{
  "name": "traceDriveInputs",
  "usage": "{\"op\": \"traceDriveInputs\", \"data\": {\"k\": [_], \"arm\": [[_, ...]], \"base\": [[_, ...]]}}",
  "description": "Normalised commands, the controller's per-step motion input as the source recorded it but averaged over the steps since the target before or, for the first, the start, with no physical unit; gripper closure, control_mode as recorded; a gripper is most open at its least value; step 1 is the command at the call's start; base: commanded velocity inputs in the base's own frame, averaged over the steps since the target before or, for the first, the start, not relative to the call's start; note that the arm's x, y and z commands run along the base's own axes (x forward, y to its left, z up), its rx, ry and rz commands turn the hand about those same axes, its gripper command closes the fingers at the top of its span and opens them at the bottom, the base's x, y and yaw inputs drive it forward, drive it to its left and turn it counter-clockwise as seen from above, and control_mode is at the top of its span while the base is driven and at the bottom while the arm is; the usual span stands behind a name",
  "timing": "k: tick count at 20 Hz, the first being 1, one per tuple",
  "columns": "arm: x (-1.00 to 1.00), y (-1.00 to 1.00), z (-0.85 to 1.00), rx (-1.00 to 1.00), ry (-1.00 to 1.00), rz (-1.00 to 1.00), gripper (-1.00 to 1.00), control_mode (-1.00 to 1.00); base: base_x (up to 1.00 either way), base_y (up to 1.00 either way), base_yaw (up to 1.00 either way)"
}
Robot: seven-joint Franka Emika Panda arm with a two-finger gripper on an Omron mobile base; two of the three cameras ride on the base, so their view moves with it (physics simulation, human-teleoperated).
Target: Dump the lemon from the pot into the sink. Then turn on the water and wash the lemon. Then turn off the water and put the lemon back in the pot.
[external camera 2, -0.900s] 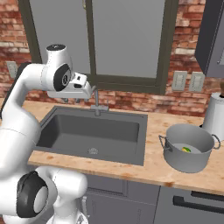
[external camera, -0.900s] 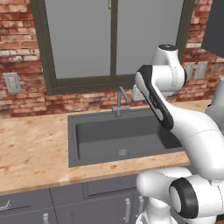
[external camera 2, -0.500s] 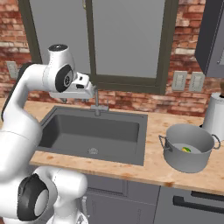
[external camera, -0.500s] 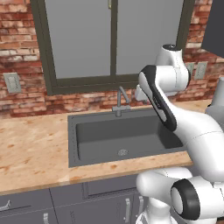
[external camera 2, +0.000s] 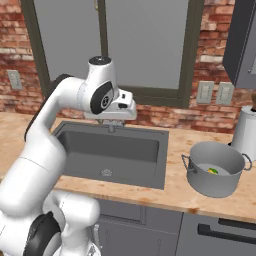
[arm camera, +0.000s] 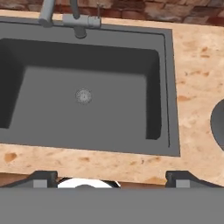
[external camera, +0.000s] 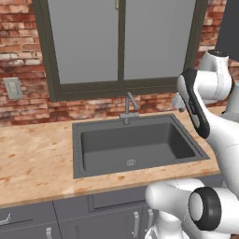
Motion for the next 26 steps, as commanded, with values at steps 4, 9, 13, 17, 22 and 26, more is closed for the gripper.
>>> {"op": "traceDriveInputs", "data": {"k": [4, 9, 13, 17, 22, 26], "arm": [[0.0, -0.99, -0.1, 0.0, 0.09, 0.0, -1.0, -1.0], [0.0, -0.86, -0.14, 0.0, 0.11, 0.0, -1.0, -1.0], [0.0, -0.66, -0.19, 0.0, 0.09, 0.0, -1.0, -1.0], [0.02, -0.54, -0.24, 0.0, 0.05, 0.0, -1.0, -1.0], [0.1, -0.45, -0.29, -0.02, 0.04, 0.0, -1.0, -1.0], [0.21, -0.33, -0.36, -0.03, 0.07, 0.0, -1.0, -1.0]], "base": [[0.0, 0.0, 0.0], [0.0, 0.0, 0.0], [0.0, 0.0, 0.0], [0.0, 0.0, 0.0], [0.0, 0.0, 0.0], [0.0, 0.0, 0.0]]}}
